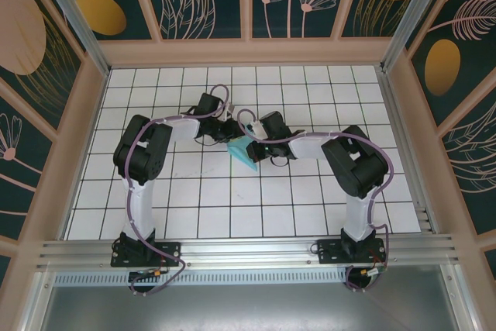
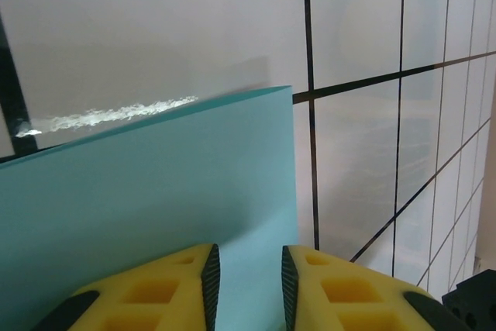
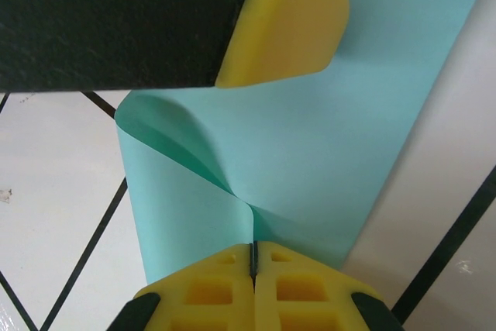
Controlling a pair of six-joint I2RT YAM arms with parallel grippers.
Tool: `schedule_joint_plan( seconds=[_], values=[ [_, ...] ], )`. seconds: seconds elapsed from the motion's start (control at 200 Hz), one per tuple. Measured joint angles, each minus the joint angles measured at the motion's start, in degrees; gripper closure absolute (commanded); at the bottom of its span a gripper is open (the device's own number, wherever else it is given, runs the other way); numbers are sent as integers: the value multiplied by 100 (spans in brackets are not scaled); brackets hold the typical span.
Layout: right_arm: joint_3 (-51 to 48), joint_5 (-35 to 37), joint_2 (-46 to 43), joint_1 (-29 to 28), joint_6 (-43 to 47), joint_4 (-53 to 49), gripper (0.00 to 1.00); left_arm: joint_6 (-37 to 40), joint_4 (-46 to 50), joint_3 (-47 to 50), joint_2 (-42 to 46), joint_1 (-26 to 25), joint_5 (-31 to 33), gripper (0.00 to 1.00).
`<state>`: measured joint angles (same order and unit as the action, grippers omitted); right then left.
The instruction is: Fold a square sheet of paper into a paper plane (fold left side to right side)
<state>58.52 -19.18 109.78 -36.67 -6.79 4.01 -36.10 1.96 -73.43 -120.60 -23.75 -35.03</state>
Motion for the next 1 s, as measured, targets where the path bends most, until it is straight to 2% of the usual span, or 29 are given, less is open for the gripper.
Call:
schedule_joint_plan(
  seconds=[0.26, 0.425, 0.646, 0.756, 0.996],
  values=[
    [-13, -4, 0, 0, -2, 4, 100, 225, 610, -728, 0, 146, 107, 61],
    [-17, -7, 0, 0, -22, 9, 100, 293, 778, -901, 122, 356, 127, 68],
    [-44, -20, 0, 0, -83, 52, 100, 181, 496, 146, 769, 385, -15, 72],
    [-52, -37, 0, 15, -105, 72, 100, 61, 291, 619, 826, 302, -181, 72],
    [-83, -44, 0, 15, -105, 131, 100, -192, -66, 846, 828, 9, -341, 73]
  ],
)
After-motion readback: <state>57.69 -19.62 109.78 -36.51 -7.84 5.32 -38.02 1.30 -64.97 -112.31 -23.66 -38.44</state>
